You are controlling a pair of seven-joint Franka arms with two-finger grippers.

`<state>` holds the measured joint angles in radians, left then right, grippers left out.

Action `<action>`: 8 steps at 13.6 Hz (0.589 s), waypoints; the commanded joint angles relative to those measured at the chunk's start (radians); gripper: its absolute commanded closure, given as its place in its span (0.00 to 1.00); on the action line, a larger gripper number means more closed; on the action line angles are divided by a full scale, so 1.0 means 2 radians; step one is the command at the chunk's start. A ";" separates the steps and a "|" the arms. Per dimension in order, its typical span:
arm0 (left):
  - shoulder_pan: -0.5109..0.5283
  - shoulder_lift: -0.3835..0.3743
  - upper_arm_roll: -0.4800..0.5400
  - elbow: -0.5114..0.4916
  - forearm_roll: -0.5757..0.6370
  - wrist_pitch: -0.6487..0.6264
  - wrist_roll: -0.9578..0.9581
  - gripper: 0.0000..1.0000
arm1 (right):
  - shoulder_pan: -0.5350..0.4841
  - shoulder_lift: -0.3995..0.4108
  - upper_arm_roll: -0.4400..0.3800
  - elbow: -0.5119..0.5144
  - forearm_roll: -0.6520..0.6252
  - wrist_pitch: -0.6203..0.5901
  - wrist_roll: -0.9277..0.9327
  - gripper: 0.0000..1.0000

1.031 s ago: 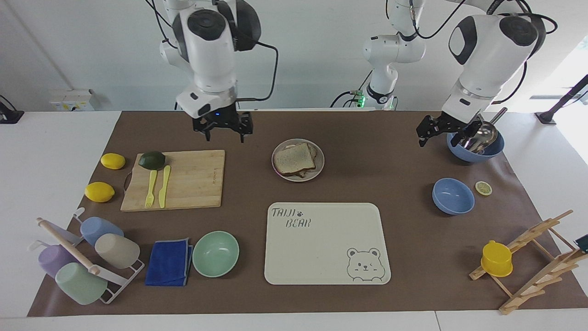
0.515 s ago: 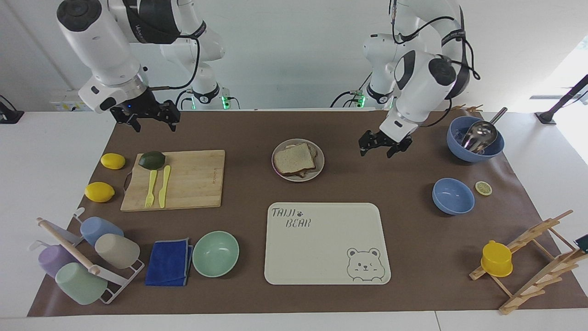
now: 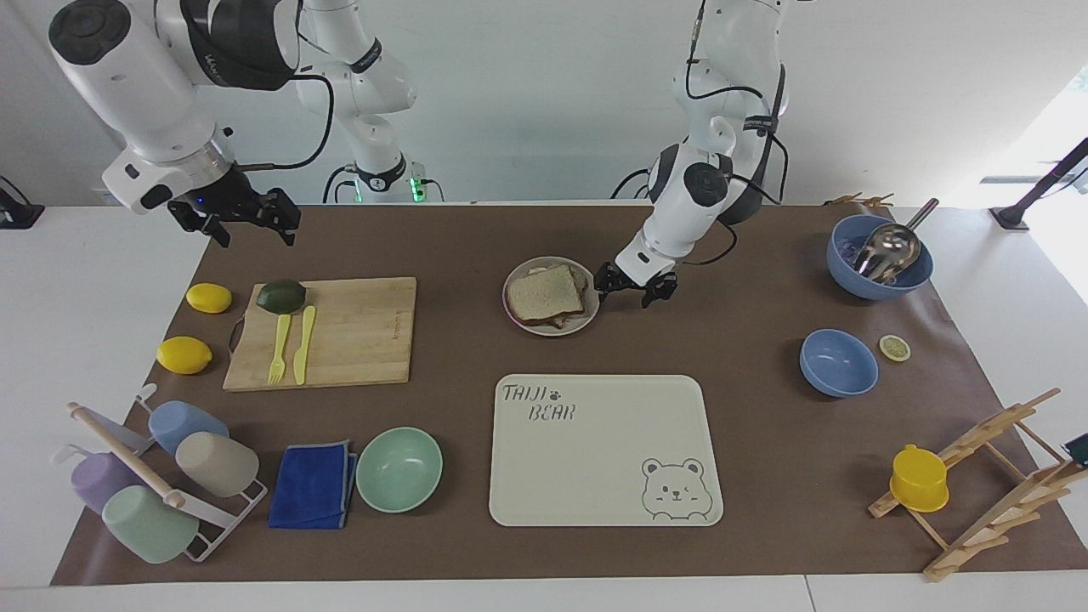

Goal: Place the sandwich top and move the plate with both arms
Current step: 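Reach the left gripper to the plate rim and grasp it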

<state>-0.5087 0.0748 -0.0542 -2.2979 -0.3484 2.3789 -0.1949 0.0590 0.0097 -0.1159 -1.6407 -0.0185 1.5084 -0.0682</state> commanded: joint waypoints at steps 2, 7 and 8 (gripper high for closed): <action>-0.016 -0.004 0.007 -0.015 -0.021 0.015 -0.001 0.16 | 0.003 -0.004 -0.003 0.004 0.014 -0.020 0.001 0.00; -0.026 -0.002 0.007 -0.024 -0.050 0.024 -0.001 0.31 | 0.010 -0.013 -0.010 -0.001 0.013 -0.031 0.000 0.00; -0.026 -0.001 0.007 -0.025 -0.051 0.025 -0.001 0.31 | 0.010 -0.013 -0.011 -0.001 0.013 -0.032 -0.002 0.00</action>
<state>-0.5413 0.0789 -0.0530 -2.3237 -0.4226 2.3972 -0.1949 0.0726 -0.0044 -0.1215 -1.6359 -0.0178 1.4556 -0.0675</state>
